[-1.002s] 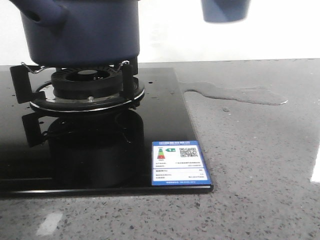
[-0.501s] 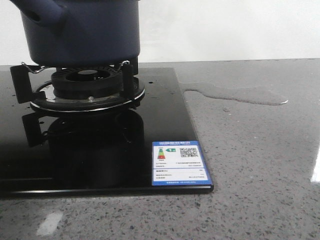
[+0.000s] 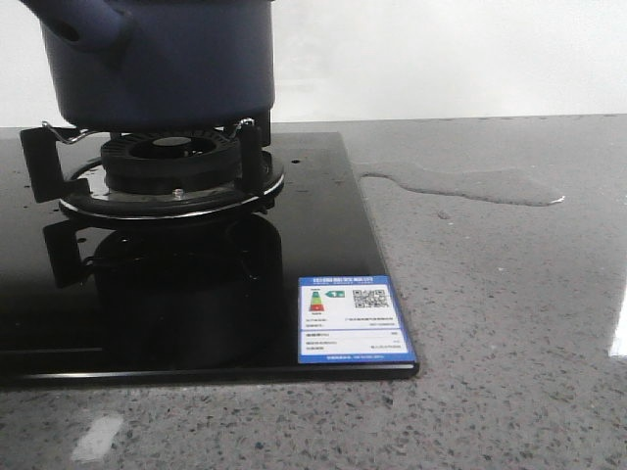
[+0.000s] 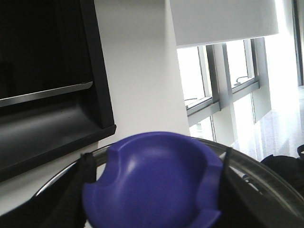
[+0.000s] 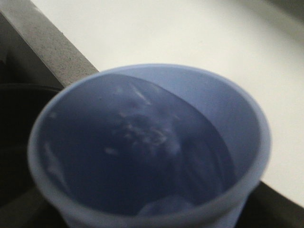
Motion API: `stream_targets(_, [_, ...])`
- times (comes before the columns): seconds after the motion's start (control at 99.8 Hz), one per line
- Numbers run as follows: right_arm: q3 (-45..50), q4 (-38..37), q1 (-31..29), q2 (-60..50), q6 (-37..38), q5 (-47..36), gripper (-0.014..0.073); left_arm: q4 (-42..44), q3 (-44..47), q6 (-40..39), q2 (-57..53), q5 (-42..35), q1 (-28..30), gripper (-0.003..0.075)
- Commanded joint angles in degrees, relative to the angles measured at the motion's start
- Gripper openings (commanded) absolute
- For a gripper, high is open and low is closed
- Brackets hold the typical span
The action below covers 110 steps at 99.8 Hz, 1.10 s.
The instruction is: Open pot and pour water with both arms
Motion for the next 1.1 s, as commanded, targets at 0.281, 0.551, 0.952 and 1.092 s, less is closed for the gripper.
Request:
stream_targets(0.281, [-4.1, -17.0, -0.1, -1.4, -0.4, -5.5, 0.0232, -5.1, -2.0, -0.5, -0.9, -0.8, 0.0, 0.0229])
stream_targets(0.551, [-4.1, -24.3, -0.1, -0.4, -0.4, -5.3, 0.0232, -5.1, -2.0, -0.5, -0.9, -0.8, 0.0, 0.0229])
stream_targets(0.952, [-4.1, -38.2, -0.1, -0.4, -0.4, -5.3, 0.0232, -5.1, -2.0, -0.5, -0.9, -0.8, 0.0, 0.0229])
stream_targets(1.092, [-4.1, -45.8, -0.1, -0.4, -0.4, -5.3, 0.0232, -5.1, -2.0, -0.5, -0.9, -0.8, 0.0, 0.0229])
